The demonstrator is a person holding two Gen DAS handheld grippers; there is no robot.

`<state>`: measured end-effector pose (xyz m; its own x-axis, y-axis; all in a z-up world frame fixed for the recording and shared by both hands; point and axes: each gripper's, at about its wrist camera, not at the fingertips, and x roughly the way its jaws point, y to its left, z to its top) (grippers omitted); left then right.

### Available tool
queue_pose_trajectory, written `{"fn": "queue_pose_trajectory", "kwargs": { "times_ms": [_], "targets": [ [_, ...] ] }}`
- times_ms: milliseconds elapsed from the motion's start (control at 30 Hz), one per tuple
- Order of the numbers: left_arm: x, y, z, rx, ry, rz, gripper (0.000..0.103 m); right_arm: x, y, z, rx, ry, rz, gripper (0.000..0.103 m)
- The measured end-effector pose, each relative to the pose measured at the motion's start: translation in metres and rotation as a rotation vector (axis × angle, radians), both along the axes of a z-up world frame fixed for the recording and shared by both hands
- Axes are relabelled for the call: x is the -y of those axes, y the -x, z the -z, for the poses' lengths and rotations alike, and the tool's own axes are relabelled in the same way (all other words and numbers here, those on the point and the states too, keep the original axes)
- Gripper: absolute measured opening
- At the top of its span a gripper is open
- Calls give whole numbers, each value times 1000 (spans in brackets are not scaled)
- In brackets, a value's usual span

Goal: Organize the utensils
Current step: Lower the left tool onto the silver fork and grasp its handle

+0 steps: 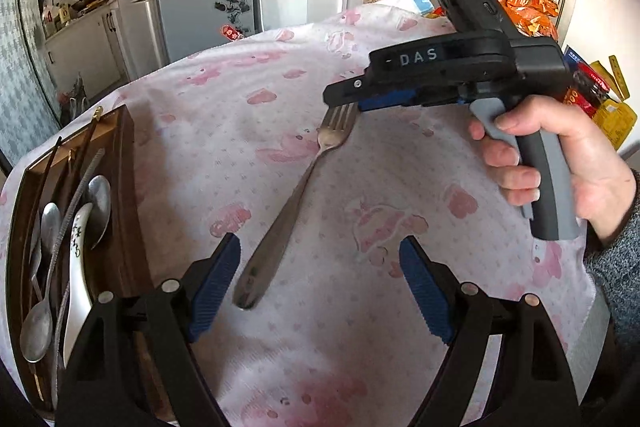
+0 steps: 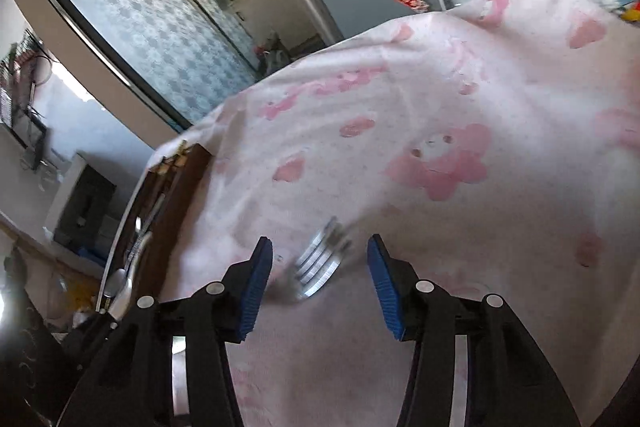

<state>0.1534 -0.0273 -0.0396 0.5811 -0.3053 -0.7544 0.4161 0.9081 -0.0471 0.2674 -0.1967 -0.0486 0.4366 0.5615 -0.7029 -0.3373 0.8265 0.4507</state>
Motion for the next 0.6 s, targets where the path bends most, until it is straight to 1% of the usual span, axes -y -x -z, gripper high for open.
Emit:
{"fn": "queue_pose_trajectory", "kwargs": {
  "times_ms": [33, 100, 167, 300, 400, 600],
  "targets": [
    [0, -1, 1, -1, -1, -1, 84, -5, 0, 0, 3, 23, -15, 32],
    [1, -3, 4, -7, -7, -3, 84, -8, 4, -3, 42, 67, -18, 15],
    [2, -5, 7, -11, -11, -2, 84, -4, 6, -6, 50, 43, -30, 11],
    [5, -5, 9, 3, -27, 5, 84, 5, 16, -24, 72, -12, -49, 9],
    [8, -3, 5, 36, -45, 7, 84, 8, 27, -39, 98, -23, -60, 8],
    [12, -11, 4, 46, -58, -7, 84, 10, 50, -67, 130, -43, -104, 5]
  ]
}}
